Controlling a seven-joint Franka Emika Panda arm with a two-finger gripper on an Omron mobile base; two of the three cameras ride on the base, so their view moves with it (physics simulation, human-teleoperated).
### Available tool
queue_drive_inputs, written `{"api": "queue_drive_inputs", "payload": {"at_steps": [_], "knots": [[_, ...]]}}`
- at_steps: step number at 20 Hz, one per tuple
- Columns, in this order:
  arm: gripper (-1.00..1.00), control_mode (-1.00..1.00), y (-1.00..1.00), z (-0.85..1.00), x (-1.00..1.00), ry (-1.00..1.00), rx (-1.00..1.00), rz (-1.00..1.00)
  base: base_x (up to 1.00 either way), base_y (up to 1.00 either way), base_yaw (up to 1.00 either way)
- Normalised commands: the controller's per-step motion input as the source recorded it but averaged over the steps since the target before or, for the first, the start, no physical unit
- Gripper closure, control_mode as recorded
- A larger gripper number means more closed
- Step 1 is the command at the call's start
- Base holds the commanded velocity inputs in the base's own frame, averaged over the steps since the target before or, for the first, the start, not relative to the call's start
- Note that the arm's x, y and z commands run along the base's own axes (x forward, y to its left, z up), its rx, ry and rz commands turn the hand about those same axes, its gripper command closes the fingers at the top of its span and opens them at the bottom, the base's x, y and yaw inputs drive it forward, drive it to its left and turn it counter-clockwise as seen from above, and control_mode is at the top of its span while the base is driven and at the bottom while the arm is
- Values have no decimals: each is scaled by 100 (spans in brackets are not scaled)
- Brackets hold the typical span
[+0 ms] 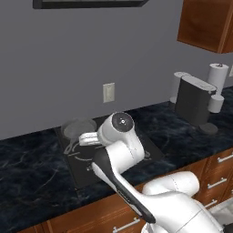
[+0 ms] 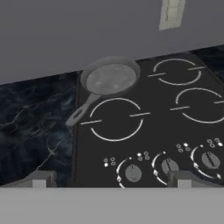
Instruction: Move the pot and pan from the stove into the sink.
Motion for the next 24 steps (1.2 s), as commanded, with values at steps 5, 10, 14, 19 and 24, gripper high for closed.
{"api": "queue_drive_inputs", "payload": {"at_steps": [5, 10, 14, 19, 24], "knots": [[-100, -100, 48, 0, 51, 0, 4, -16, 0, 0, 0], [-100, -100, 42, 0, 50, 2, 3, -14, 0, 0, 0], [-100, -100, 21, 0, 39, 4, 2, -7, 0, 0, 0], [-100, -100, 0, 0, 6, 4, 1, 0, 0, 0, 0], [-100, -100, 0, 0, 20, 21, 9, 0, 0, 0, 0]]}}
